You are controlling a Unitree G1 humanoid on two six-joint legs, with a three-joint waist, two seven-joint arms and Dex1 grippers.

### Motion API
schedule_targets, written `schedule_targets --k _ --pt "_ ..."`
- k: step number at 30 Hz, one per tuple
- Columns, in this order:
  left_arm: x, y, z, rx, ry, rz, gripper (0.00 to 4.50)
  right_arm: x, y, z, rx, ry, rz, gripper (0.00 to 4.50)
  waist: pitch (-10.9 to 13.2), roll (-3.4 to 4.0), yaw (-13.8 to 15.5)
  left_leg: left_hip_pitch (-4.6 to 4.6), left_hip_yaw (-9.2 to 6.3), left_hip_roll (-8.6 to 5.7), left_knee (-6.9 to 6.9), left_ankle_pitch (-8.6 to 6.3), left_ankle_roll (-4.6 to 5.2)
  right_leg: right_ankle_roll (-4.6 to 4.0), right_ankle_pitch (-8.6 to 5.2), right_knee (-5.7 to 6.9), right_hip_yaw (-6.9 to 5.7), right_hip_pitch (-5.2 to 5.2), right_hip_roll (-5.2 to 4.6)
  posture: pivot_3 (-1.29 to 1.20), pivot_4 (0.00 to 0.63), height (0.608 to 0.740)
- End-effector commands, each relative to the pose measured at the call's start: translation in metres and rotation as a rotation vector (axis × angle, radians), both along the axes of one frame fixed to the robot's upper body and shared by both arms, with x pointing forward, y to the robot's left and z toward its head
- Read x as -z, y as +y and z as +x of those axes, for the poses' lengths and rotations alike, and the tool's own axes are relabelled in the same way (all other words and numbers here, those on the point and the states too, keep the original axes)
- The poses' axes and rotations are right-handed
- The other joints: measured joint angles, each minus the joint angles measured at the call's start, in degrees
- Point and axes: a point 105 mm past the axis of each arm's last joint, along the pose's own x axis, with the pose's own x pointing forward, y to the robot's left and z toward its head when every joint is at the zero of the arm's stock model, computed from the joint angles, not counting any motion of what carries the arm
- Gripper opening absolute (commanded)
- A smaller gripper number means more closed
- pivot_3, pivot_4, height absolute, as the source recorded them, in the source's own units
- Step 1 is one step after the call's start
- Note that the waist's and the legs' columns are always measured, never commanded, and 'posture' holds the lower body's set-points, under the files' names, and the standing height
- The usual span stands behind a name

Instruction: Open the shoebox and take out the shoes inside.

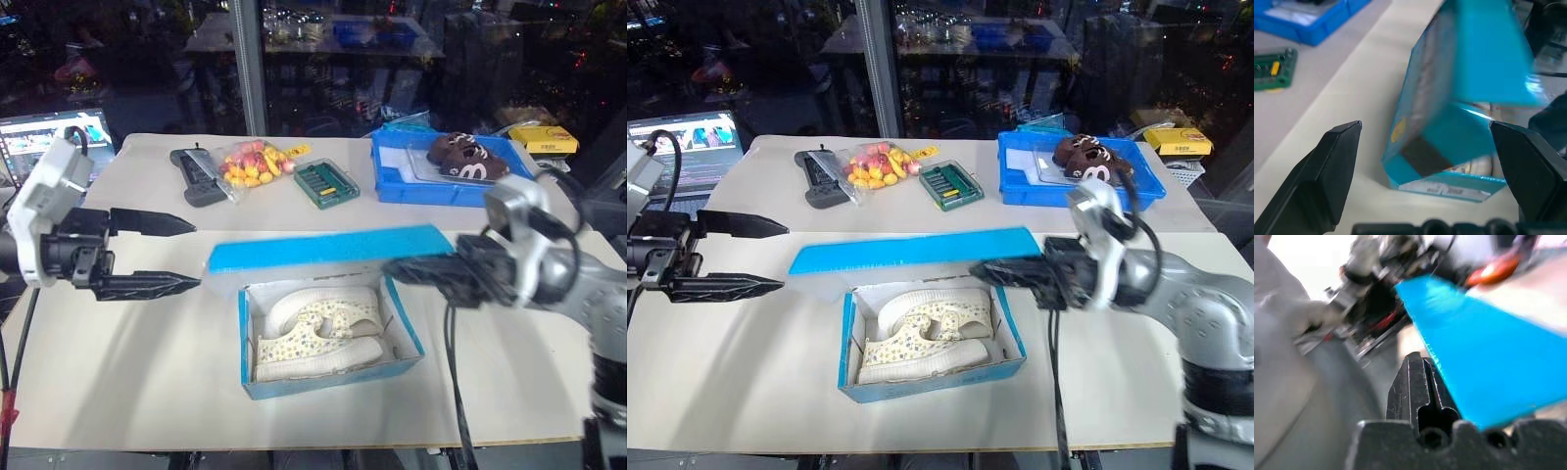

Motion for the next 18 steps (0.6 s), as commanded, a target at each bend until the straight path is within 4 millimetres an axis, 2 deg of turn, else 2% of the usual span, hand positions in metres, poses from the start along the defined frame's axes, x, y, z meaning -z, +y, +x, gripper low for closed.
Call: schedule_targets --k 1,5,7,14,15,18 --pt "-0.015 0.000 -0.011 -0.020 -0.064 -0.005 4.50 -0.006 0.010 0.039 0.154 -0.060 -0.009 0.05 0.0 0.02 -0.4 -0.08 0.00 0.00 0.00 0.00 0.00 0.01 0.01 -0.01 0.01 -0.07 0.00 0.00 0.150 0.740" --pt "-0.017 0.000 -0.023 -0.056 -0.071 -0.013 4.50 -0.010 0.017 0.099 0.377 -0.140 -0.034 0.05 0.0 0.05 -0.8 -0.08 0.01 0.00 0.00 0.00 0.01 -0.10 0.08 0.00 0.02 -0.08 0.01 0.00 0.150 0.740" --pt "-0.017 0.000 -0.027 -0.069 -0.073 -0.014 4.50 -0.003 0.018 0.117 0.439 -0.199 -0.106 0.05 0.1 0.07 -0.9 -0.07 0.01 0.00 0.00 0.00 0.00 -0.12 0.09 0.01 0.02 -0.09 0.01 0.00 0.150 0.740" --pt "-0.011 -0.002 -0.032 -0.100 -0.067 -0.028 4.50 -0.002 0.019 0.127 0.446 -0.235 -0.150 0.05 0.1 0.13 -0.4 -0.18 0.01 -0.01 -0.02 0.00 0.00 -0.31 0.18 -0.01 -0.01 -0.11 -0.02 0.00 0.150 0.740" --pt "-0.010 -0.002 -0.032 -0.101 -0.066 -0.030 4.50 -0.004 0.019 0.125 0.431 -0.240 -0.161 0.05 0.1 0.14 -0.5 -0.19 0.01 -0.01 -0.02 0.00 0.00 -0.31 0.19 0.00 -0.01 -0.13 -0.02 0.00 0.150 0.740" --pt "-0.009 -0.004 -0.032 -0.101 -0.061 -0.042 4.50 -0.018 0.016 0.098 0.262 -0.237 -0.187 0.05 0.1 0.17 -0.3 -0.16 0.00 0.00 -0.03 0.00 0.00 -0.32 0.19 0.01 -0.02 -0.13 -0.01 0.00 0.150 0.740"
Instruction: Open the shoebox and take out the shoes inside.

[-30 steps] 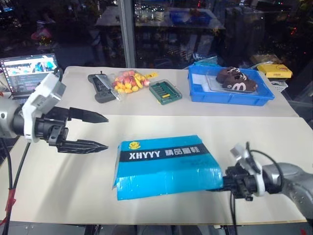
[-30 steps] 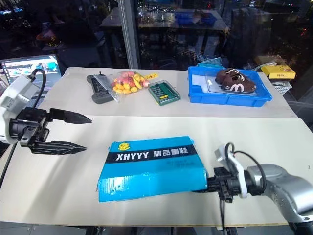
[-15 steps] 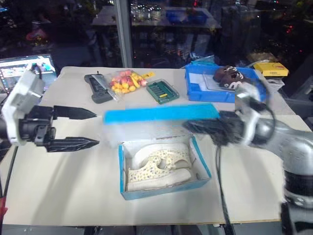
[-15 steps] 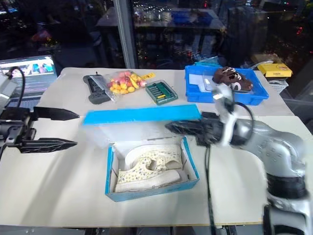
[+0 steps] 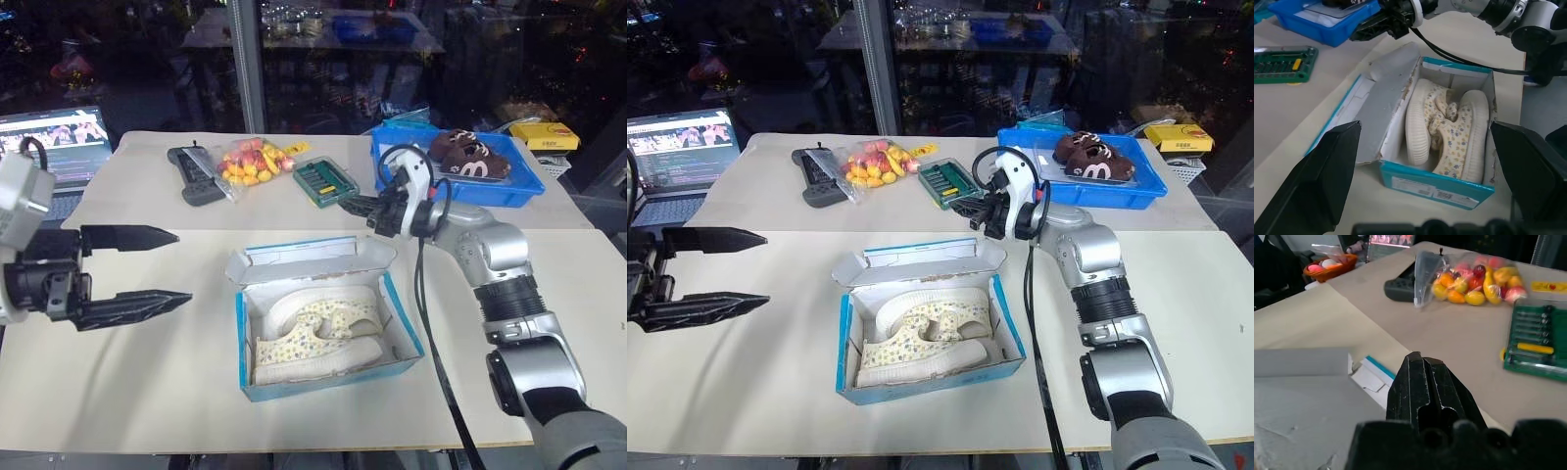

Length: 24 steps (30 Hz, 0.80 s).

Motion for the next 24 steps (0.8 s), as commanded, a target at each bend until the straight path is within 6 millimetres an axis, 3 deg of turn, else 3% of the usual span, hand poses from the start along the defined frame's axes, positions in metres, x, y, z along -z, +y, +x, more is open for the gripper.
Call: schedule_targets --k 1,4,5,6,11,17,20,24 --pt "-0.005 0.000 -0.002 -0.006 -0.038 -0.009 4.50 -0.043 -0.004 -0.038 -0.207 -0.078 -0.029 0.05 0.0 0.06 0.3 0.00 0.00 0.00 0.00 0.00 0.00 0.00 0.00 -0.01 -0.01 0.02 -0.01 0.00 0.150 0.740" --pt "-0.001 0.000 0.002 -0.004 -0.029 -0.010 4.50 -0.063 -0.011 -0.077 -0.381 -0.094 -0.120 0.05 0.1 0.16 0.4 0.00 0.02 -0.01 -0.02 0.00 0.00 0.00 -0.02 -0.03 -0.01 0.01 -0.02 0.00 0.150 0.740" --pt "0.000 0.000 0.004 0.000 -0.027 -0.009 4.50 -0.065 -0.011 -0.085 -0.416 -0.104 -0.154 0.58 0.1 0.17 0.3 0.02 0.03 -0.01 -0.03 0.00 0.00 -0.01 -0.03 -0.03 -0.01 0.01 -0.02 0.00 0.150 0.740" --pt "0.001 0.000 0.005 0.004 -0.024 -0.008 4.50 -0.064 -0.009 -0.092 -0.446 -0.112 -0.186 0.69 0.1 0.17 0.2 0.06 0.03 0.00 -0.05 0.00 0.00 -0.02 -0.04 -0.02 0.00 0.02 -0.02 0.00 0.150 0.740" --pt "0.009 -0.004 0.013 0.035 -0.013 0.005 4.50 -0.025 0.010 -0.114 -0.575 -0.116 -0.392 2.41 0.1 0.16 -0.4 0.35 0.03 0.05 -0.23 0.00 0.00 0.16 -0.23 0.02 0.02 0.08 0.07 0.00 0.150 0.740" --pt "0.013 -0.005 0.018 0.043 -0.019 0.021 4.50 0.015 0.031 -0.107 -0.561 -0.103 -0.395 4.47 0.1 0.16 -0.1 0.20 0.04 0.04 -0.18 0.01 -0.02 0.05 -0.16 0.03 0.04 -0.02 0.05 0.00 0.150 0.740" --pt "0.016 -0.004 0.017 0.041 -0.018 0.030 4.50 0.022 0.037 -0.099 -0.531 -0.126 -0.403 4.47 0.1 0.16 -0.1 0.14 0.03 0.04 -0.19 0.01 -0.02 -0.16 -0.04 0.03 0.03 -0.07 0.06 0.00 0.150 0.740" --pt "0.019 -0.003 0.016 0.029 -0.020 0.042 4.50 0.024 0.038 -0.109 -0.587 -0.014 -0.364 4.47 0.1 0.16 0.1 0.13 0.03 0.03 -0.19 0.01 -0.02 -0.15 -0.05 0.01 0.02 -0.04 0.05 0.00 0.150 0.740"
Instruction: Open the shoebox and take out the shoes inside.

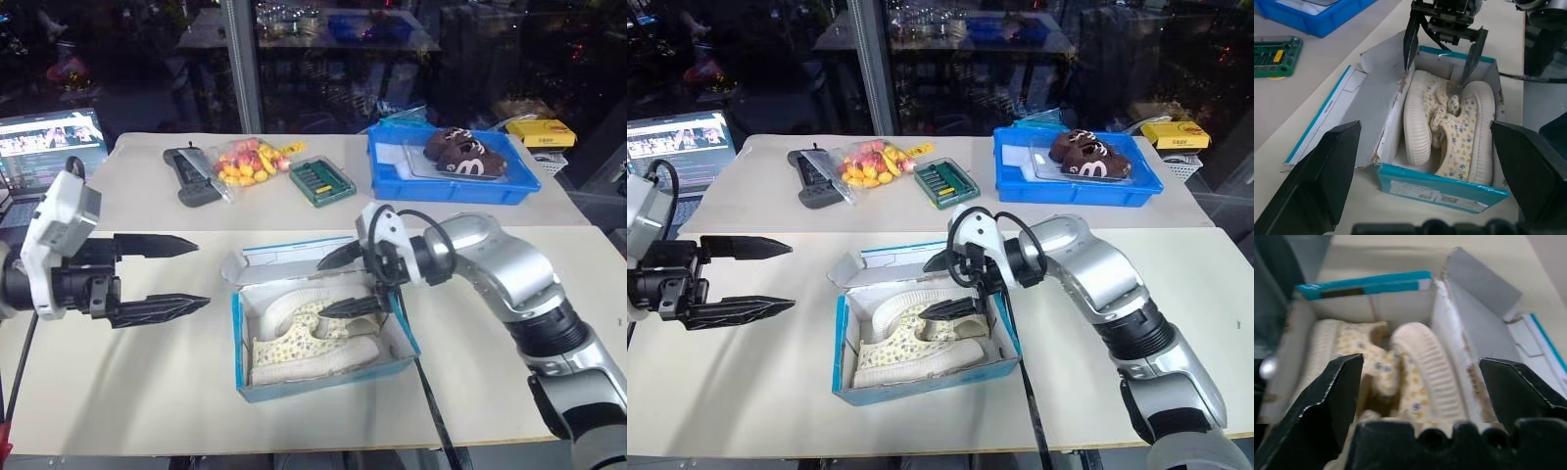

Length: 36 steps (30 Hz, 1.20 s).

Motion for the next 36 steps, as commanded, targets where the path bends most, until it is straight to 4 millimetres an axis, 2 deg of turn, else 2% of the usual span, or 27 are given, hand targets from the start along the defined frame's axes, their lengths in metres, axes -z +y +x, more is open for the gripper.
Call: schedule_targets --k 1,4,7,11,18,22,28,34,35,36 --pt "-0.005 0.000 -0.004 0.006 -0.053 0.020 4.50 -0.011 0.003 -0.017 -0.061 0.120 0.046 4.47 0.0 0.00 0.1 0.00 -0.01 0.00 0.00 0.00 0.00 0.00 0.00 0.00 -0.01 0.01 0.00 0.00 0.150 0.740" --pt "-0.003 0.001 -0.003 -0.003 -0.055 0.024 4.50 -0.017 0.003 -0.038 -0.146 0.278 0.074 4.47 0.0 0.00 0.1 0.02 -0.01 0.01 0.00 0.00 0.00 -0.01 0.00 0.01 -0.01 0.02 0.00 0.00 0.150 0.740" --pt "-0.001 0.001 -0.003 -0.006 -0.055 0.026 4.50 -0.012 0.007 -0.044 -0.160 0.334 0.072 4.47 0.0 0.00 0.0 0.04 -0.02 0.01 0.00 0.00 0.00 -0.01 0.00 0.01 -0.01 0.04 0.00 0.00 0.150 0.740" --pt "0.000 0.000 -0.003 -0.006 -0.057 0.026 4.50 -0.001 0.013 -0.042 -0.136 0.348 0.052 4.47 0.0 0.00 -0.1 0.06 -0.02 0.01 0.00 0.00 0.00 0.04 -0.03 0.02 -0.01 0.04 0.01 0.00 0.150 0.740" --pt "0.003 0.001 -0.002 -0.018 -0.061 0.058 4.50 0.013 0.019 -0.025 -0.076 0.359 0.040 4.47 0.0 0.00 0.0 0.04 -0.01 0.00 0.00 0.00 0.00 0.02 -0.02 0.02 -0.01 0.03 0.01 0.00 0.150 0.740" --pt "0.006 0.002 -0.003 -0.024 -0.061 0.073 4.50 0.027 0.019 -0.014 -0.033 0.357 0.012 4.47 0.0 0.00 -0.1 0.04 -0.01 0.01 0.00 0.00 0.00 0.01 -0.01 0.02 -0.01 0.02 0.01 0.00 0.150 0.740" --pt "0.007 0.003 -0.004 -0.035 -0.065 0.082 4.50 0.048 0.019 -0.014 -0.026 0.396 -0.043 4.47 0.0 0.00 -0.2 0.09 -0.01 0.01 -0.01 0.00 0.00 0.03 -0.02 0.02 -0.01 0.06 0.02 0.00 0.150 0.740" --pt "0.007 0.003 -0.005 -0.038 -0.068 0.083 4.50 0.054 0.020 -0.016 -0.031 0.431 -0.056 4.47 0.0 -0.01 -0.2 0.13 -0.01 0.01 0.00 0.00 0.00 0.06 -0.04 0.04 -0.01 0.09 0.02 0.00 0.150 0.740" --pt "0.008 0.003 -0.004 -0.038 -0.067 0.082 4.50 0.054 0.021 -0.016 -0.029 0.437 -0.052 3.97 0.0 -0.01 -0.2 0.13 -0.02 0.01 0.00 0.00 0.00 0.06 -0.04 0.04 -0.01 0.09 0.02 0.00 0.150 0.740" --pt "0.008 0.003 -0.004 -0.039 -0.067 0.082 4.50 0.054 0.021 -0.016 -0.028 0.441 -0.050 3.81 0.0 -0.01 -0.2 0.13 -0.02 0.01 0.00 0.00 0.00 0.05 -0.03 0.04 -0.01 0.09 0.02 0.00 0.150 0.740"
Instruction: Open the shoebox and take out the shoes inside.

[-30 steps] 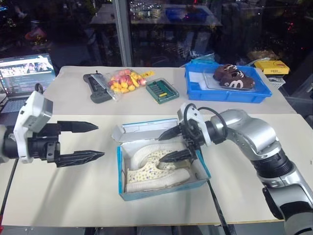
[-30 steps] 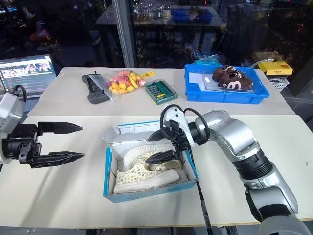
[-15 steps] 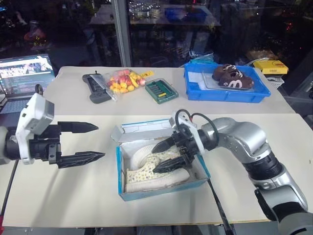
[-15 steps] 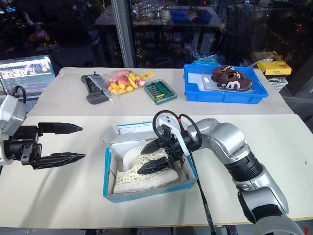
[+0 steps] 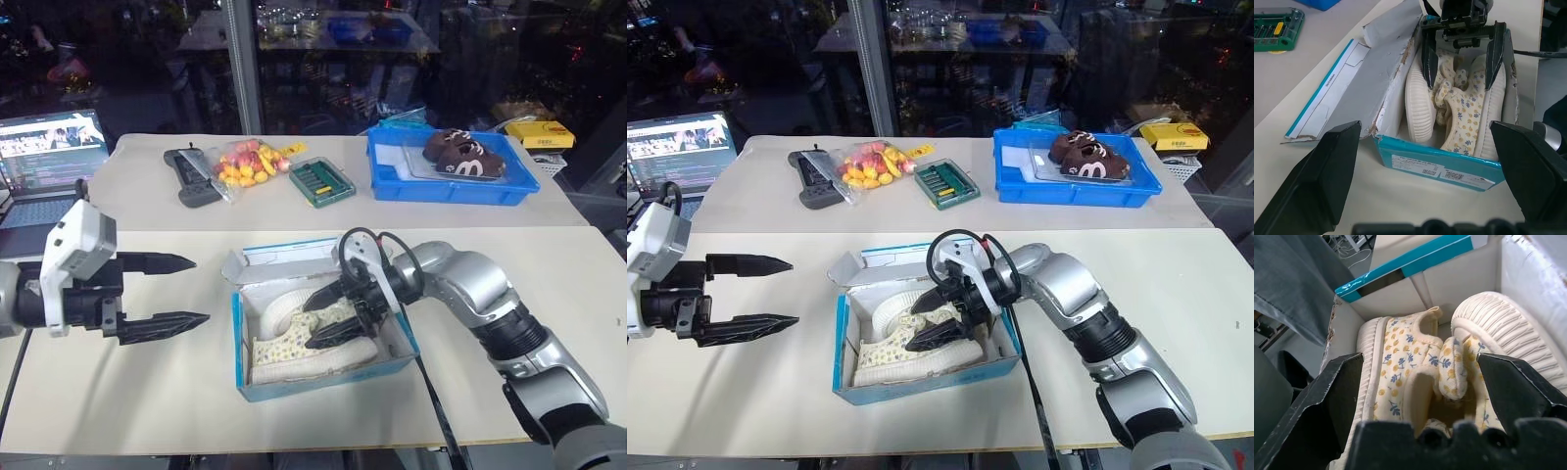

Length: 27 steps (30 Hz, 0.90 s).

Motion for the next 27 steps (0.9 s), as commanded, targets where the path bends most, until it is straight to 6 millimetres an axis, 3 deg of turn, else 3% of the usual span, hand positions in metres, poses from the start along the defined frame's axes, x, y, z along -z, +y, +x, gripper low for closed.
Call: schedule_targets --k 1,11,13,19,22,27 --pt "-0.009 -0.001 -0.002 0.002 -0.068 0.015 4.50 0.009 0.001 -0.001 0.013 0.042 -0.017 3.37 0.0 0.00 0.0 -0.01 0.00 0.00 0.00 0.00 0.00 -0.01 0.00 0.00 0.00 -0.01 0.00 0.00 0.150 0.740" --pt "-0.007 -0.001 0.000 0.002 -0.071 0.020 4.50 0.001 0.003 0.002 0.027 0.048 0.010 0.07 0.0 -0.02 -0.1 0.00 0.00 0.00 0.00 0.00 0.00 -0.01 0.01 -0.01 0.00 0.01 0.00 0.00 0.150 0.740" --pt "-0.006 0.000 0.001 0.001 -0.071 0.020 4.50 -0.011 0.005 -0.001 0.011 0.065 0.069 0.03 0.0 -0.02 -0.1 0.04 0.00 0.00 0.00 0.00 -0.01 0.04 0.00 0.01 0.00 0.02 0.00 0.00 0.150 0.740" --pt "-0.005 0.000 0.002 -0.001 -0.074 0.022 4.50 -0.082 -0.001 -0.029 -0.159 0.311 0.340 0.03 0.0 -0.01 0.1 -0.09 -0.03 0.00 0.01 0.04 -0.03 -0.07 0.09 0.08 0.00 -0.08 0.01 0.00 0.150 0.740" --pt "-0.005 -0.001 0.003 0.003 -0.078 0.019 4.50 -0.076 -0.001 -0.016 -0.068 0.246 0.284 0.03 0.0 -0.01 0.0 -0.13 -0.03 0.00 -0.02 0.03 -0.03 -0.07 0.08 0.03 0.00 -0.10 0.01 0.00 0.150 0.740" --pt "-0.003 -0.002 0.004 0.005 -0.081 0.014 4.50 -0.103 -0.008 -0.012 -0.068 0.273 0.365 0.03 0.0 -0.01 0.1 -0.14 -0.04 0.00 -0.06 0.03 -0.03 -0.08 0.07 -0.01 -0.04 -0.10 0.00 0.00 0.150 0.740"
